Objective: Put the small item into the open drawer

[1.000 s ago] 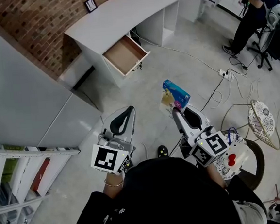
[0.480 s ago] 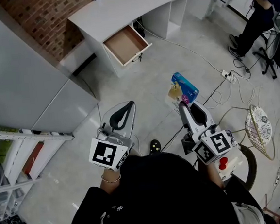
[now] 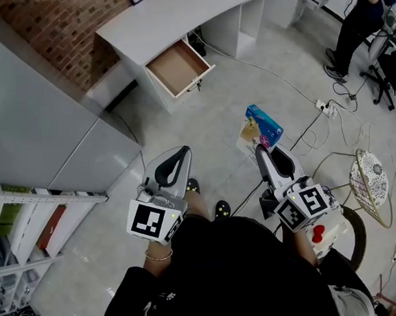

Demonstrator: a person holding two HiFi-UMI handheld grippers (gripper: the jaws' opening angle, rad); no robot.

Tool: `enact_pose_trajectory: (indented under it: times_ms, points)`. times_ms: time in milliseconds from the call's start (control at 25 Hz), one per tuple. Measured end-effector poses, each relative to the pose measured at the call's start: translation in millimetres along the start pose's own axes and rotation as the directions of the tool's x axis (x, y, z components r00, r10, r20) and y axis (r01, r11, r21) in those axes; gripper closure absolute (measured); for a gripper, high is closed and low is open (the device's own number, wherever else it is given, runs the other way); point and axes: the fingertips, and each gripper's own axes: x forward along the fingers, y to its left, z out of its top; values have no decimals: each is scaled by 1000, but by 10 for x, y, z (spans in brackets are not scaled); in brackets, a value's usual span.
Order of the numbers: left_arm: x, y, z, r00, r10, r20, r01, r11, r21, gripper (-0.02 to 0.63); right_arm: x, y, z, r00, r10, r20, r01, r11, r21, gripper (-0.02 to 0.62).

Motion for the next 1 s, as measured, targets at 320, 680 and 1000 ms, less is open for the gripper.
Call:
enact_pose_trajectory:
  times_ms: [320, 680, 1000]
  points:
    - [454, 185, -113, 996, -84, 17, 85, 995, -49, 615, 301, -118, 62, 999, -46, 3, 46, 999, -17, 493]
    - [1129, 549, -109, 989, -142, 33, 144, 987, -73, 614, 733, -531, 275, 994, -112, 5, 112, 993, -34, 492]
    - [1509, 1045, -119, 987, -156, 50, 159, 986, -53, 614, 1364, -675, 422, 995, -102, -13, 101, 993, -60, 493]
